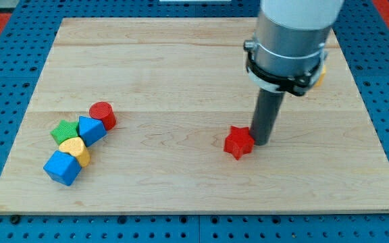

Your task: Move the red star into the group of blocks

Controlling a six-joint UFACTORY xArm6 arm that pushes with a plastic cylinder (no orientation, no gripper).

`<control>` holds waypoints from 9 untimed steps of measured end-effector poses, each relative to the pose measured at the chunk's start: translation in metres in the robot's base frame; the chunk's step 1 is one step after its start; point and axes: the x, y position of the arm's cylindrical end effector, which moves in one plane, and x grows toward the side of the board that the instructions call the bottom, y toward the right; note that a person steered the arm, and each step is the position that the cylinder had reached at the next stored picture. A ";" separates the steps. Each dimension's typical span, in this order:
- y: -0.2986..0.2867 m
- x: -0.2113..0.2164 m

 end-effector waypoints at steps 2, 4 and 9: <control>-0.082 0.012; -0.033 0.028; -0.205 0.027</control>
